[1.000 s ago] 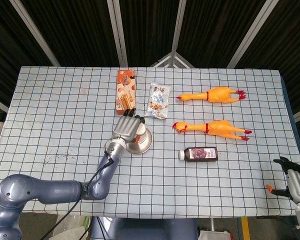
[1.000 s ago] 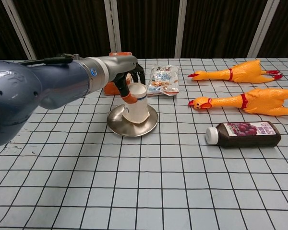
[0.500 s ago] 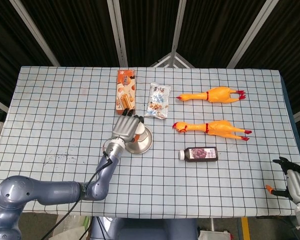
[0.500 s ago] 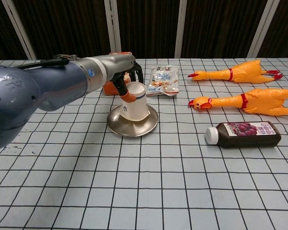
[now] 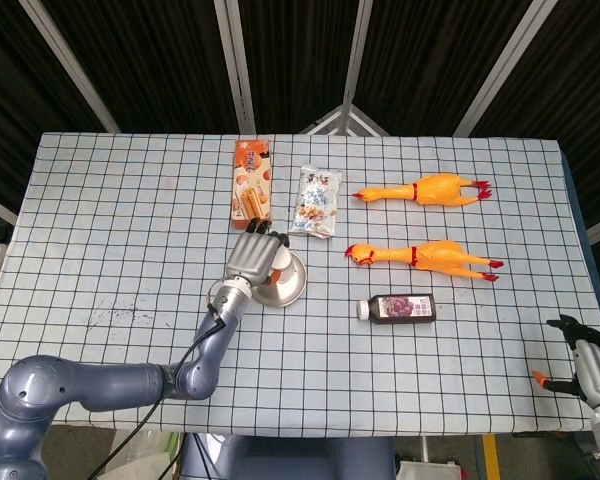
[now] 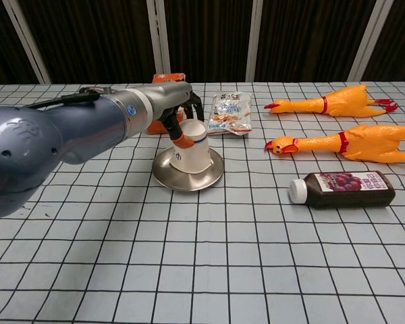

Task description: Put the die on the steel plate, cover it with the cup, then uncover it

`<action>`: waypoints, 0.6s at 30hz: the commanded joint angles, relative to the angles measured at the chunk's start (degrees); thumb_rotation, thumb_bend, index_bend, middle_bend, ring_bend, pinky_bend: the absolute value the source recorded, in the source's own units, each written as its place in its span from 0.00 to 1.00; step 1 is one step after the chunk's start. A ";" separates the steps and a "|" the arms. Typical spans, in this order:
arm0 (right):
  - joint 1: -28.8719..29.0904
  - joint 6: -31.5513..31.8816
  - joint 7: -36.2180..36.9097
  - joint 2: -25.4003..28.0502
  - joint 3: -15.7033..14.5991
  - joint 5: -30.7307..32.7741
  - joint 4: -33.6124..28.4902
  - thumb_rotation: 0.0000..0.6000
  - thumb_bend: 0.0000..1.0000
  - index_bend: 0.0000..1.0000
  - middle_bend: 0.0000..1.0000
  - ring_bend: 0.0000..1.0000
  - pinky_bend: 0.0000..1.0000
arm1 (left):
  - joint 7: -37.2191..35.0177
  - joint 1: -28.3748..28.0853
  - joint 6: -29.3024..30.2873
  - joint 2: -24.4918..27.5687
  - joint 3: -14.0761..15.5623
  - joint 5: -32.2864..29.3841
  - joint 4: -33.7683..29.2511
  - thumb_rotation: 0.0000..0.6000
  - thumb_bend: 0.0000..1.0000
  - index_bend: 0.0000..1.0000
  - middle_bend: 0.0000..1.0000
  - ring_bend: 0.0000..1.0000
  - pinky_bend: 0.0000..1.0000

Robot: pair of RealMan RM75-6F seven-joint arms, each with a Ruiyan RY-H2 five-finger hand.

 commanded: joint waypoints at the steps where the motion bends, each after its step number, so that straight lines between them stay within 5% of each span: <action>1: 0.03 -0.11 0.01 0.00 0.01 0.10 0.04 1.00 0.23 0.20 0.10 0.10 0.00 | -4.45 0.79 -0.65 -1.36 -0.29 4.98 1.79 1.00 0.50 0.45 0.37 0.10 0.01; 8: 0.10 -0.33 -0.09 0.08 -0.03 0.25 -0.12 1.00 0.23 0.20 0.10 0.10 0.00 | -10.91 2.39 -1.02 -2.60 0.09 12.00 4.51 1.00 0.50 0.46 0.36 0.10 0.01; 18: 0.04 -0.26 -0.29 0.12 -0.01 0.57 -0.35 1.00 0.23 0.20 0.10 0.10 0.00 | -11.67 3.85 -3.97 -3.51 0.87 12.41 7.63 1.00 0.50 0.46 0.36 0.10 0.01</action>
